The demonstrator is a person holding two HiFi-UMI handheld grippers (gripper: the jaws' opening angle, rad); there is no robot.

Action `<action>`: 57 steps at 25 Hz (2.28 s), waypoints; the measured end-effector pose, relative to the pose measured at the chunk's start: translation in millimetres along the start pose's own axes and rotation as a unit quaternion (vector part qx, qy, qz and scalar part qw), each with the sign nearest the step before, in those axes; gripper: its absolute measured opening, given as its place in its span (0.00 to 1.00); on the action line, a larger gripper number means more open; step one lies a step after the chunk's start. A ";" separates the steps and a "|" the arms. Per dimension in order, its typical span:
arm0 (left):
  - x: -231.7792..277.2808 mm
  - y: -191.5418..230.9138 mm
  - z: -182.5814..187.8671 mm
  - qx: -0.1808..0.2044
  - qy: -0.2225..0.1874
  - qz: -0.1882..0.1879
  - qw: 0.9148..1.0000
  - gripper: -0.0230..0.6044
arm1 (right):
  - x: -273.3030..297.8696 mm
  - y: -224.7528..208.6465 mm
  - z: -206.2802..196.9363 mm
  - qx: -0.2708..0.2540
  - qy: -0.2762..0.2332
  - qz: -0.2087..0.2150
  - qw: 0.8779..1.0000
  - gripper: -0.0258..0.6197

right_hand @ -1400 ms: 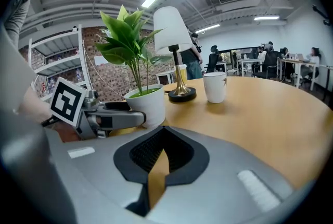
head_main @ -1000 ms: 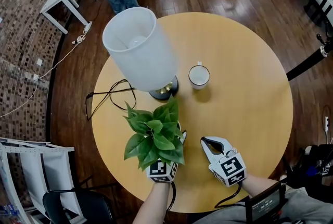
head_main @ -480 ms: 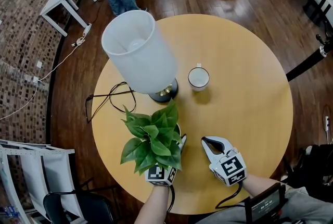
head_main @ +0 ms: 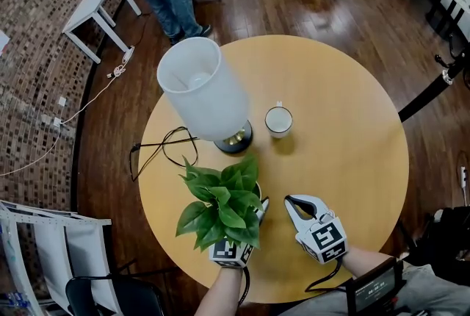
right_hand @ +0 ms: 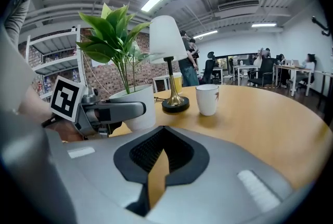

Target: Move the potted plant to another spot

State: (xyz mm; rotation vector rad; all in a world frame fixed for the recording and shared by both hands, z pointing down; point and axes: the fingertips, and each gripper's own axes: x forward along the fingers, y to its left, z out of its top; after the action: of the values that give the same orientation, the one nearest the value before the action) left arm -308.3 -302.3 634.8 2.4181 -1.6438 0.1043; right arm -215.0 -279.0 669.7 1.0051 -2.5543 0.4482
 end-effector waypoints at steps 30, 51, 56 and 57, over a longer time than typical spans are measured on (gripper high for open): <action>-42.9 -154.9 115.9 0.045 -0.023 -0.146 0.988 0.87 | -168.2 -15.4 114.5 -0.015 -0.118 -0.117 0.986 0.05; 39.0 -289.9 97.3 0.036 -0.003 -0.136 0.990 0.86 | -255.5 -141.4 98.1 -0.015 -0.120 -0.103 0.987 0.05; 40.0 -293.0 88.6 0.030 0.000 -0.125 0.992 0.86 | -256.3 -145.6 88.9 -0.016 -0.113 -0.098 0.989 0.05; 42.8 -295.5 85.3 0.029 0.001 -0.121 0.992 0.86 | -256.8 -148.6 84.8 -0.014 -0.110 -0.093 0.989 0.05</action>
State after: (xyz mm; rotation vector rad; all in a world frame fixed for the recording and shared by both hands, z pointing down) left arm -24.0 -255.5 518.7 2.6383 -1.3502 0.1162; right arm 46.4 -267.3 506.2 1.3355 -2.6136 0.2615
